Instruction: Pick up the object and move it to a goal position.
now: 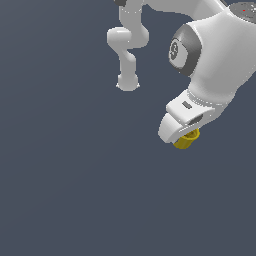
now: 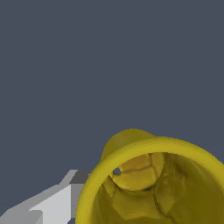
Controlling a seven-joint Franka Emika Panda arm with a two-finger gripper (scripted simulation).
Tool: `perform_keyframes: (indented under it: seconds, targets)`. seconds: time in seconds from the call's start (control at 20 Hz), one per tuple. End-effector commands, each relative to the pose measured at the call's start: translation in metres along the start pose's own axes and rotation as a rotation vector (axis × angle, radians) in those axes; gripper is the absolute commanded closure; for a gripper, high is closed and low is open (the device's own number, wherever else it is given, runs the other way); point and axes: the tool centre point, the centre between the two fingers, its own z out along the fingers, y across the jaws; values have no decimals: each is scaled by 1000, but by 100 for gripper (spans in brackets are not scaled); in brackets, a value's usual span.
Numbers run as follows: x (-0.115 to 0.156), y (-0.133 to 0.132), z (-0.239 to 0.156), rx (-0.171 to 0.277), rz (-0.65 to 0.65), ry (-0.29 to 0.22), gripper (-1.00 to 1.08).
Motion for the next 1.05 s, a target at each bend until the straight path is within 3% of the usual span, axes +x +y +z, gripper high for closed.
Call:
perform_keyframes:
  seconds: [0.0,0.45,1.0]
  targets:
    - [8,-6,-18,0,1,0,108]
    - [27,-20,-56,0,1,0,108]
    - [33,-23,-68,0,1,0,108]
